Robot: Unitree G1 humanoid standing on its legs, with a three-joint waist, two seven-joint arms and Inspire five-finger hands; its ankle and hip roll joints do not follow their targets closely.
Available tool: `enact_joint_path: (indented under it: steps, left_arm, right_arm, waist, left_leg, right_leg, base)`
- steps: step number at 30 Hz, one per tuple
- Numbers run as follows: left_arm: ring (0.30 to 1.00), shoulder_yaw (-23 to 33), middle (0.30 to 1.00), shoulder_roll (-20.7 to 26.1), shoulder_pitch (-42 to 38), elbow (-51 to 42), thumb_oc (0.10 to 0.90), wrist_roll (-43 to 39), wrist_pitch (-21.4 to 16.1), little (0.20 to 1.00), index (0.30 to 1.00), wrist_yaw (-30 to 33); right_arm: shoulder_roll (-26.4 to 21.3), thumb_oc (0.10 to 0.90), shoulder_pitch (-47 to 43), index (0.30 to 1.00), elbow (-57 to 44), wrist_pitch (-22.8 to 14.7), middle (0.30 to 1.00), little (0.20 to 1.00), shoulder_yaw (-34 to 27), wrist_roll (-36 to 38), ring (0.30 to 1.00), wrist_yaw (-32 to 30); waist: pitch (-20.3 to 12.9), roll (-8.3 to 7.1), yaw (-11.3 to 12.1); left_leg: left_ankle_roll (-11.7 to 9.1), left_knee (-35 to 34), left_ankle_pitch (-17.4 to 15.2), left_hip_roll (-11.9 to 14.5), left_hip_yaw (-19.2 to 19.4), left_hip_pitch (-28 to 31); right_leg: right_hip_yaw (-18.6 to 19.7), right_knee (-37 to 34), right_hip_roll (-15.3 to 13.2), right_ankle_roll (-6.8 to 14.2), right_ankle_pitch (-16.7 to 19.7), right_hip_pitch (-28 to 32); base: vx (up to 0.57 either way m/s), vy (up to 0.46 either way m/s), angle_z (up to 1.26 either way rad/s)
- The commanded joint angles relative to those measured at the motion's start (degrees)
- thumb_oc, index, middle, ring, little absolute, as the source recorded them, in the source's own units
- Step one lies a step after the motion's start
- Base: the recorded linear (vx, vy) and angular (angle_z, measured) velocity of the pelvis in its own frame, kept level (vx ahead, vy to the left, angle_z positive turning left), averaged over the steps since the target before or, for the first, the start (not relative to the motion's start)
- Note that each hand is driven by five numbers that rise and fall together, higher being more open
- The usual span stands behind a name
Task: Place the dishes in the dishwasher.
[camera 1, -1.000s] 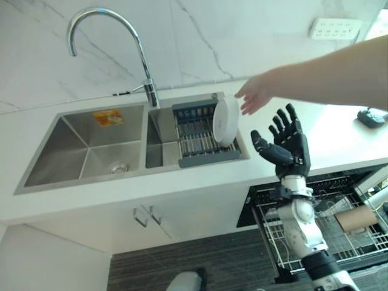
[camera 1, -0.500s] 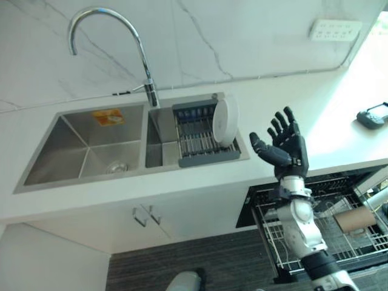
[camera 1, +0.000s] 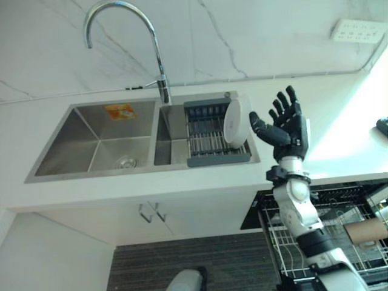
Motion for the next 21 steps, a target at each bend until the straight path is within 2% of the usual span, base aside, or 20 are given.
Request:
enact_joint_path:
  steps: [1,21]
  left_arm:
    - [0.900,-2.16,0.900,3.06,0.60,0.84,0.800,-0.21,-0.96,0.900,0.900,0.37]
    - [0.900,-4.10,0.900,4.27,1.44,0.16,0.800,0.95,-1.47,0.900,0.900,0.39]
  right_arm:
    - [-1.28,0.800,-8.28,0.900,-1.72,-3.48,0.900,0.900,-1.95,-2.05,0.900,-0.76]
    - [-4.01,0.800,-13.38,0.900,4.52,-1.50,0.900,0.900,-3.17,-0.81,0.900,-2.16]
  waist:
    - [0.20,-0.09,1.24]
    - [1.68,1.25,3.67]
  left_leg:
    - [-1.15,0.47,-10.21,0.84,-1.81,3.07]
    - [-1.28,0.47,-8.47,-0.92,-5.30,1.30]
  right_leg:
    - [1.88,-4.09,-0.17,2.24,-3.49,3.35]
    - [0.53,-4.09,-0.87,2.21,-3.20,3.67]
  base:
    - [0.05,0.020,0.13]
    - [0.05,0.013,0.08]
